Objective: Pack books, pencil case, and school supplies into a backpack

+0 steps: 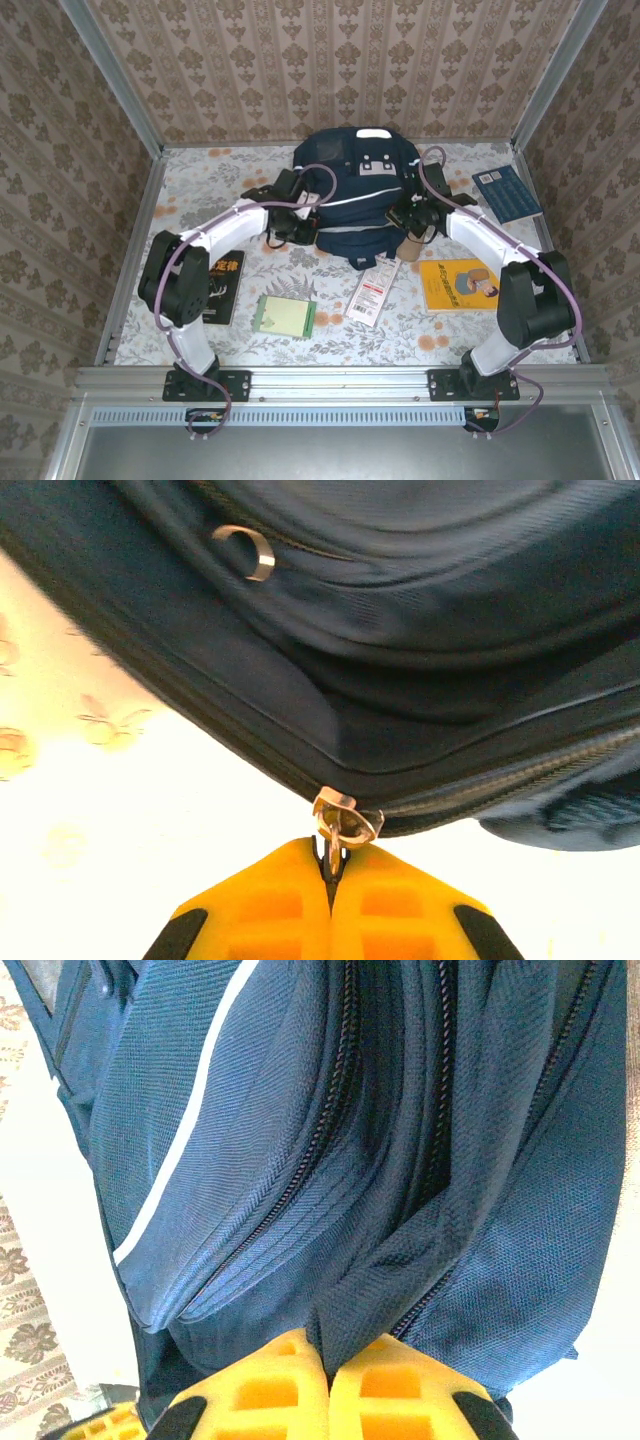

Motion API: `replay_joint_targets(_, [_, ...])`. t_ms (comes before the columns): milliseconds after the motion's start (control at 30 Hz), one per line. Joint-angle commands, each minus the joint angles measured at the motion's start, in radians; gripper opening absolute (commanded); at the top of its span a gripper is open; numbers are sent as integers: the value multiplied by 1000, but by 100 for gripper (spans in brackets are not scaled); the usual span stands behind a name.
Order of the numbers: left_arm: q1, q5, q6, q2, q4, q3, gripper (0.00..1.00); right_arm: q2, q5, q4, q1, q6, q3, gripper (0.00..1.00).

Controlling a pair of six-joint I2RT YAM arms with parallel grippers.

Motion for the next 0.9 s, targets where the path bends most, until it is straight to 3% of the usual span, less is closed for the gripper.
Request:
replay_joint_targets(0, [83,-90,53,52,-155,54,0,-63,82,-38,-36,-55,46,0])
replay_joint_targets(200, [182,-148,77,208,-188,259,0,-83,54,-76,-54,-98,68,0])
replay_joint_targets(600, [249,-182,56,467,-174,610,0,-107,-19,-114,-84,-173,87,0])
replay_joint_targets(867, [275,-141,57,503,-143,664,0,-79,-113,-98,-101,-209,104,0])
